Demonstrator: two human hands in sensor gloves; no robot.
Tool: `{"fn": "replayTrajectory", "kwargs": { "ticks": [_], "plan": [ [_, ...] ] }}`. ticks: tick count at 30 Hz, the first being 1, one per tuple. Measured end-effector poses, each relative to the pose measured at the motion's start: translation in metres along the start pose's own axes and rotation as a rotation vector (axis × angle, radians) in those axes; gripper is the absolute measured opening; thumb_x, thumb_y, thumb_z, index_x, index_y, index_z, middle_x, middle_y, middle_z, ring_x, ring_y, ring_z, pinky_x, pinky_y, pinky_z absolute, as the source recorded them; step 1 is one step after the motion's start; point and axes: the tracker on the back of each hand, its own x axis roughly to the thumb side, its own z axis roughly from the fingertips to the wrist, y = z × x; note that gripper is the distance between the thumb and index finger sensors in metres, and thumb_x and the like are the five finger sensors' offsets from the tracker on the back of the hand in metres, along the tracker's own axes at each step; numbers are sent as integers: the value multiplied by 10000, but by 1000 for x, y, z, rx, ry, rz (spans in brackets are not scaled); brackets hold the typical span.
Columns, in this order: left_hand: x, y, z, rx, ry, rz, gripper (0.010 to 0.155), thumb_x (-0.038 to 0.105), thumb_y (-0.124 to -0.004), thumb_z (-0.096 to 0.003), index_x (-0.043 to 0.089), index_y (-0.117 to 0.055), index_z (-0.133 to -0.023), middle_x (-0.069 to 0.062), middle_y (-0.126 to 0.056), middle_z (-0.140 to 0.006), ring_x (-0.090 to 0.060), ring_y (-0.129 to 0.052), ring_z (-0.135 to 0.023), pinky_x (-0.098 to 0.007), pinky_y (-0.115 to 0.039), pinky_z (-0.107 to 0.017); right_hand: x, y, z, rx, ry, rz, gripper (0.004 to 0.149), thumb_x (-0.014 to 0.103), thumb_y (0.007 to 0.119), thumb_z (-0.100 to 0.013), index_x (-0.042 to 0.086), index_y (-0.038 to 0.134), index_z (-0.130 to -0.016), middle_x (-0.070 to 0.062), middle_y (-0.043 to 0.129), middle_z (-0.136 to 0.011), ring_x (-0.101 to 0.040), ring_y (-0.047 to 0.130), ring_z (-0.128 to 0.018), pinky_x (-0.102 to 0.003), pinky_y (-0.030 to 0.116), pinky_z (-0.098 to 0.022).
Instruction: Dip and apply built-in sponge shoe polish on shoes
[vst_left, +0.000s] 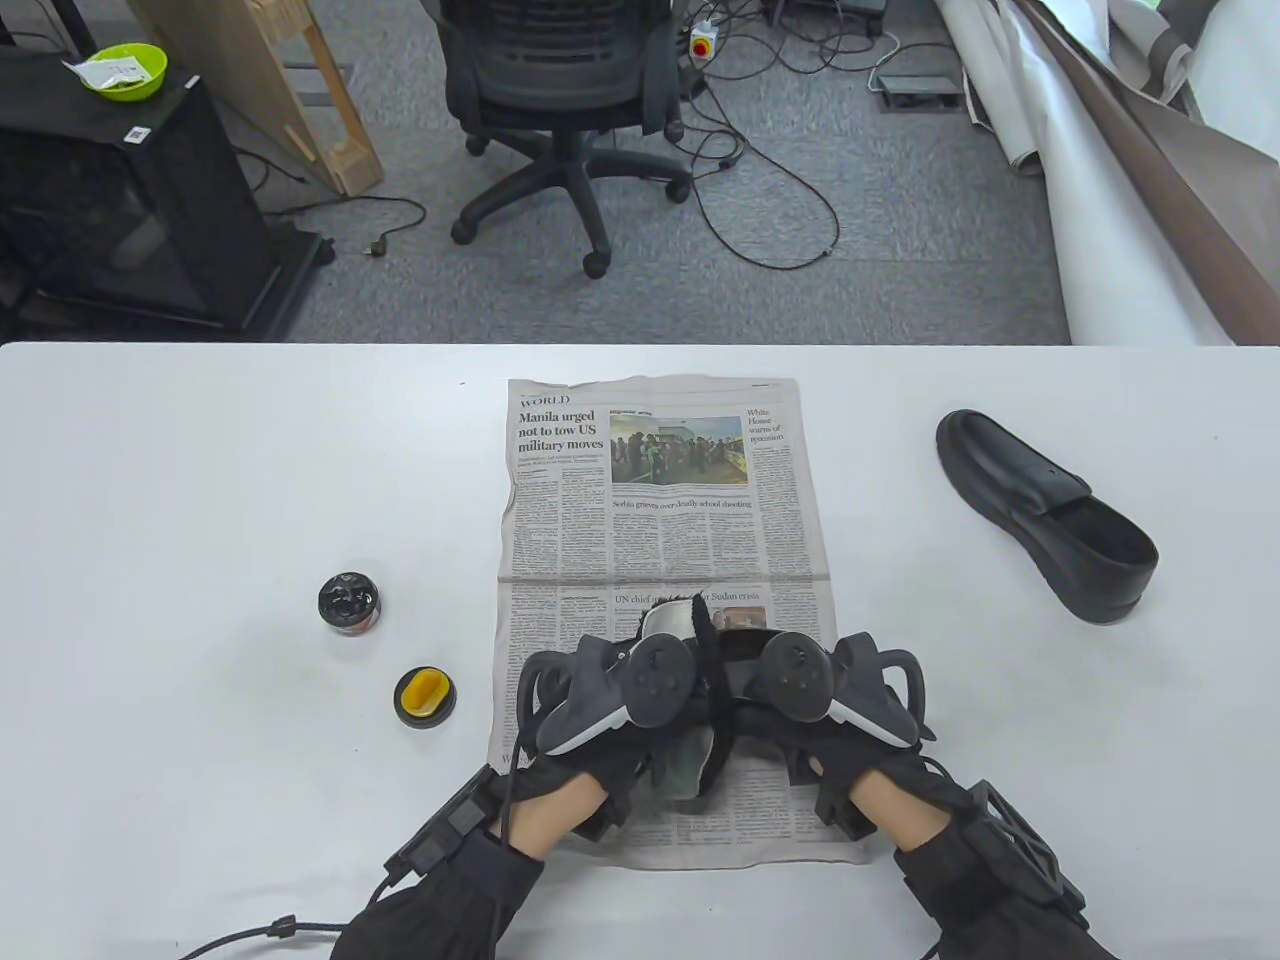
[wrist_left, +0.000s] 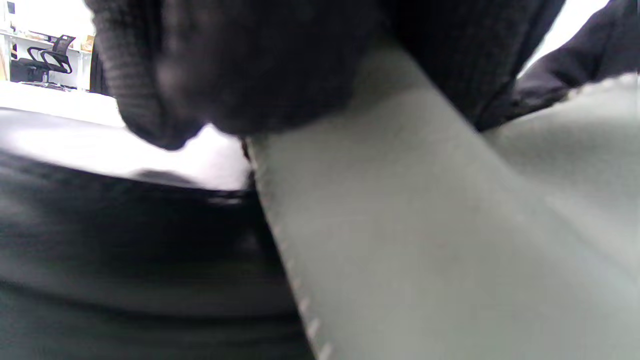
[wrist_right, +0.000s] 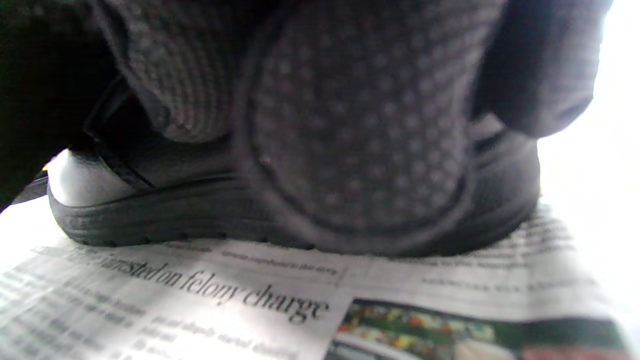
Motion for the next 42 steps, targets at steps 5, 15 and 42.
{"fn": "replayTrajectory", "kwargs": {
  "ticks": [5,15,42],
  "plan": [
    [-7,-1,2,-35,16,-67,574,469,-949,-368,206,-812,-859,55,-1087,-447,-50,-1018,-88,-409,-922,-463,0,0,0,0,1,1,462,555,864,-309,260,986,-643,21,980,-556,-4,1071,-105,-327,919,-326],
    [-19,4,4,-154,66,-265,565,469,-957,-368,234,-810,-861,62,-1084,-460,-52,-1021,-103,-408,-914,-481,0,0,0,0,5,0,462,555,864,-308,260,988,-641,20,980,-555,-4,1072,-104,-328,919,-326],
    [-12,-4,5,-177,79,-216,528,496,-981,-334,247,-839,-778,95,-1076,-443,-3,-1018,-71,-366,-935,-461,-1,0,1,2,3,-1,462,554,865,-310,258,987,-643,19,980,-555,-5,1071,-104,-328,919,-324]
  ]
}}
